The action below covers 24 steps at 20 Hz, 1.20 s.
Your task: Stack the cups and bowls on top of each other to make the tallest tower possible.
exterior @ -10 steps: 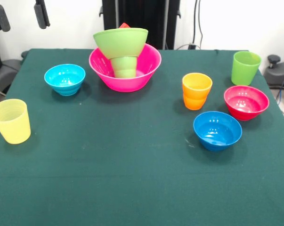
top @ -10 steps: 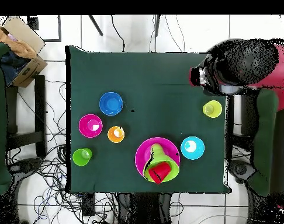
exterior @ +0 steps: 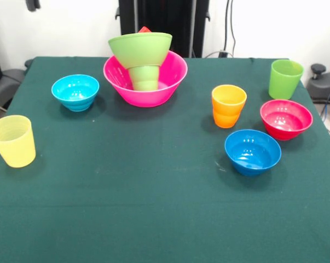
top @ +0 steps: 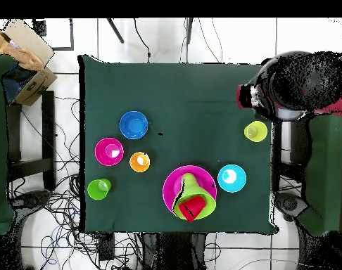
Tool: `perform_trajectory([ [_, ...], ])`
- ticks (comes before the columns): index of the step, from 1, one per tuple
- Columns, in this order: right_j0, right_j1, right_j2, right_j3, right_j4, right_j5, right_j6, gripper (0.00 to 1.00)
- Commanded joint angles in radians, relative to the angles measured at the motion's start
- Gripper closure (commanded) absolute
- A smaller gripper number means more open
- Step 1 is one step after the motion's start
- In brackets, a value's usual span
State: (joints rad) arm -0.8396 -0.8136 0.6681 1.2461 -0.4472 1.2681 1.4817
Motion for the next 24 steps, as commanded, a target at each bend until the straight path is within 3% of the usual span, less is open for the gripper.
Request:
perform_trajectory([
  [1,-0.010,-0.008,-0.016,0.125,-0.013,-0.009,-0.138,0.00],
  [6,-0.008,-0.010,-0.015,0.131,-0.018,0.011,-0.138,0.00],
  [12,-0.006,-0.011,-0.019,0.082,-0.019,0.153,-0.181,0.00],
  [16,-0.043,-0.116,-0.008,0.169,0.023,0.124,-0.198,0.00],
  [20,-0.121,-0.234,0.032,0.317,0.129,0.049,-0.237,0.00],
  [24,-0.209,-0.301,0.089,0.481,0.189,-0.096,-0.287,0.00],
])
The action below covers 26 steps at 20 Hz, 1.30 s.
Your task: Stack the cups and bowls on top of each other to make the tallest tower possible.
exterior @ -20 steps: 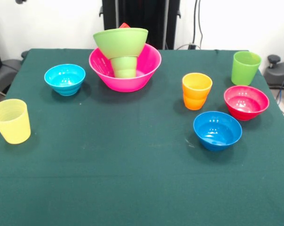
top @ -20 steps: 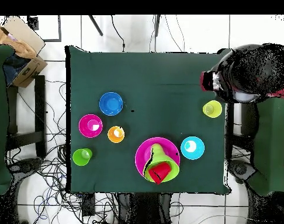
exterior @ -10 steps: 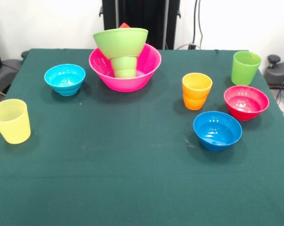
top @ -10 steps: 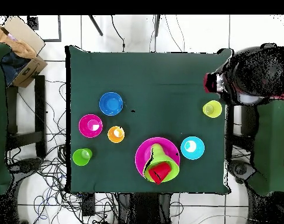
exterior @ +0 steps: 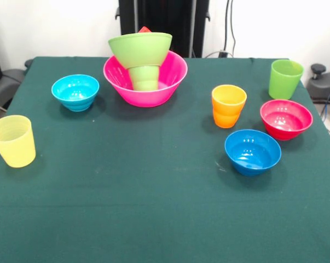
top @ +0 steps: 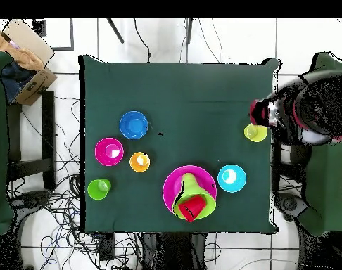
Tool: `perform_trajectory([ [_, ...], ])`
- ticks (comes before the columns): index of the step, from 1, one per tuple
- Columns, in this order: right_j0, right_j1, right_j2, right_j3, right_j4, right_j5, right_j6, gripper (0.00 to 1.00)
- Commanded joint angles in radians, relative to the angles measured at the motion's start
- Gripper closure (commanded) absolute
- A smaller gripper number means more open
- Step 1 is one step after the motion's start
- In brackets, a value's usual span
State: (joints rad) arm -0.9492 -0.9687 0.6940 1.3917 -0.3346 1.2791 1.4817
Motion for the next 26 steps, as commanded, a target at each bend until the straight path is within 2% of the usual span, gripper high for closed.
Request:
perform_trajectory([
  [1,-0.121,-0.148,0.081,0.380,0.075,-0.164,-0.294,0.00],
  [4,-0.140,-0.139,0.090,0.447,0.039,-0.241,-0.257,0.00],
  [10,-0.132,-0.134,0.079,0.432,-0.020,-0.195,-0.225,0.00],
  [13,-0.136,-0.124,0.077,0.443,-0.038,-0.204,-0.226,0.00],
  [17,-0.157,-0.111,0.086,0.503,-0.061,-0.290,-0.213,0.00],
  [22,-0.107,-0.013,0.034,0.513,-0.186,-0.406,-0.102,0.00],
  [26,-0.047,0.105,-0.021,0.482,-0.264,-0.507,0.009,0.00],
])
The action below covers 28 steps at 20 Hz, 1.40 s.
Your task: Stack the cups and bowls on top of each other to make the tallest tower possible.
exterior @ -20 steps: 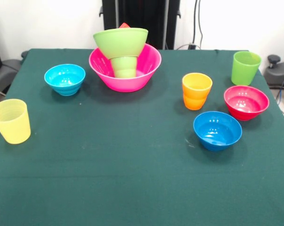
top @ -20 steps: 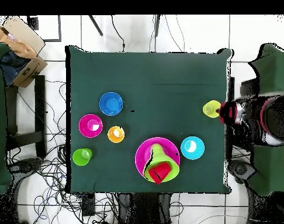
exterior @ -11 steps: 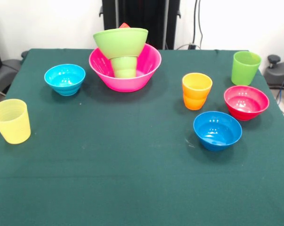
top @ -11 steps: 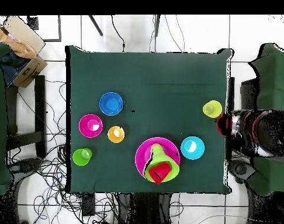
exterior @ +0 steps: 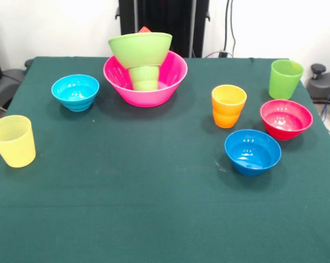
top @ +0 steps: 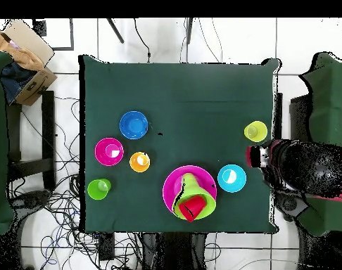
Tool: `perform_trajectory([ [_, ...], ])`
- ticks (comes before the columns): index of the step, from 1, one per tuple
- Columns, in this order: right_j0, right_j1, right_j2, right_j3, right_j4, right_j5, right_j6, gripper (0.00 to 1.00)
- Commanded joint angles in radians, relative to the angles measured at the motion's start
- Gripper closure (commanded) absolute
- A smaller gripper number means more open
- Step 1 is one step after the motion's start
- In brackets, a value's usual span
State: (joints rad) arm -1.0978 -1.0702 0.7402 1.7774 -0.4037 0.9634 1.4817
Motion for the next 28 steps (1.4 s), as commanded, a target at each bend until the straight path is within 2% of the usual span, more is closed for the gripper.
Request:
perform_trajectory([
  [1,0.120,0.230,-0.083,0.083,-0.211,-0.203,0.033,0.00],
  [4,0.162,0.273,-0.115,0.047,-0.224,-0.190,0.066,0.00],
  [7,0.191,0.291,-0.132,0.003,-0.213,-0.118,0.037,0.00],
  [9,0.174,0.330,-0.113,-0.010,-0.160,-0.126,0.012,0.00],
  [11,0.158,0.363,-0.098,-0.012,-0.148,-0.167,-0.007,0.00],
  [14,0.147,0.395,-0.086,-0.036,-0.130,-0.172,-0.020,0.00],
  [20,0.132,0.413,-0.073,-0.052,-0.126,-0.140,-0.056,0.00],
  [28,0.172,0.431,-0.091,-0.069,-0.146,-0.157,-0.008,0.00],
])
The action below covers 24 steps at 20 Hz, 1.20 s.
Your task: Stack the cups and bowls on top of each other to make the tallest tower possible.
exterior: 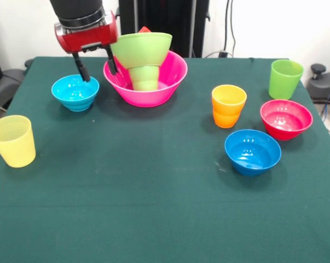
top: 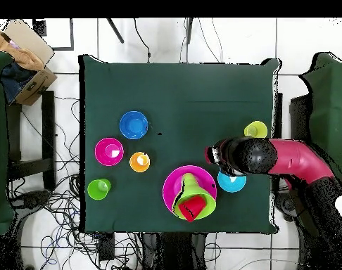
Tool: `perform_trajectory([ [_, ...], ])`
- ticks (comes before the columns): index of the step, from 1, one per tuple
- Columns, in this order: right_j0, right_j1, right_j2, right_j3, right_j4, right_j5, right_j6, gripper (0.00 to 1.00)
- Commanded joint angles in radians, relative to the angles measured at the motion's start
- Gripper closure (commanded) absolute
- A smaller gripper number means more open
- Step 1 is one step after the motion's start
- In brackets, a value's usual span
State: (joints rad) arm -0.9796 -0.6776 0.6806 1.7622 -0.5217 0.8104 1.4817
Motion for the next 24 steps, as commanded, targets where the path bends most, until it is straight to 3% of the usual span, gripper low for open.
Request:
perform_trajectory([
  [1,0.054,0.038,-0.032,-0.055,-0.028,-0.004,-0.007,0.00],
  [18,0.085,0.045,-0.048,-0.111,-0.023,0.026,0.014,0.00],
  [24,0.037,0.000,-0.028,-0.128,-0.011,0.110,-0.091,0.00],
])
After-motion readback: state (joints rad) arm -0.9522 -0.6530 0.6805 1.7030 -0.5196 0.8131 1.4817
